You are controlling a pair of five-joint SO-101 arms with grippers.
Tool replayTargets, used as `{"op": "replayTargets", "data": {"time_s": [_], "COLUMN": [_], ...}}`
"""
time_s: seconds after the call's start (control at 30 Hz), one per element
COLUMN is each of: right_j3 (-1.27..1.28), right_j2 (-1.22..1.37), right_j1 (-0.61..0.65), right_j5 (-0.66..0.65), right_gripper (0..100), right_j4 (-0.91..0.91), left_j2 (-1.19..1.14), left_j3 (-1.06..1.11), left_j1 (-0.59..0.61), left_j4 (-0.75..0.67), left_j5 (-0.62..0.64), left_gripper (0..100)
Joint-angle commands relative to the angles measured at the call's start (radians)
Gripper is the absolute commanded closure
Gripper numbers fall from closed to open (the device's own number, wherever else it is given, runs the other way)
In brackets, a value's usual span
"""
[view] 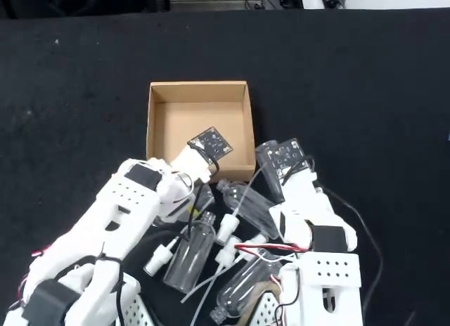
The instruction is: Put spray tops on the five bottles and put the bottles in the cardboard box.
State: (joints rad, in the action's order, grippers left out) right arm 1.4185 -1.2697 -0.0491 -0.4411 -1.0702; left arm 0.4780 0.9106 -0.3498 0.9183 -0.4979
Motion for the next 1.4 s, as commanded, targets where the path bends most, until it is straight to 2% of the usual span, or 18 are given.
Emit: {"op": "replayTargets", "data": {"time_s": [0.0, 0.23, 0.4, 0.63, 0.73, 0.87, 0.97, 1.07, 1.23, 1.37], "right_j3": [-0.002, 0.001, 0.001, 0.002, 0.002, 0.002, 0.002, 0.002, 0.002, 0.002], "right_j2": [-0.016, -0.016, -0.016, -0.016, -0.016, -0.016, -0.016, -0.016, -0.016, -0.016], "right_j1": [0.009, 0.009, 0.009, 0.009, 0.009, 0.009, 0.009, 0.012, 0.012, 0.014], "right_j5": [-0.006, -0.006, -0.006, -0.006, -0.006, -0.006, -0.009, -0.011, -0.012, -0.012], "right_gripper": [88.1, 88.1, 88.1, 88.1, 88.1, 88.1, 88.1, 88.1, 88.1, 88.1], "right_j4": [0.023, 0.023, 0.023, 0.023, 0.023, 0.023, 0.023, 0.023, 0.023, 0.023], "left_j2": [-0.081, -0.259, -0.299, -0.299, -0.299, -0.258, -0.175, -0.074, 0.083, 0.101], "left_j3": [-0.015, -0.091, -0.108, -0.101, -0.120, -0.168, -0.189, -0.209, -0.312, -0.418], "left_j1": [-0.004, -0.005, -0.005, -0.010, -0.007, 0.019, 0.104, 0.236, 0.429, 0.693], "left_j4": [-0.043, -0.043, -0.041, -0.032, 0.041, 0.207, 0.318, 0.411, 0.661, 0.643], "left_j5": [0.011, 0.009, 0.006, 0.011, 0.006, 0.005, -0.068, -0.196, -0.445, -0.557], "left_gripper": [76, 76, 76, 90, 91, 91, 91, 91, 91, 91]}}
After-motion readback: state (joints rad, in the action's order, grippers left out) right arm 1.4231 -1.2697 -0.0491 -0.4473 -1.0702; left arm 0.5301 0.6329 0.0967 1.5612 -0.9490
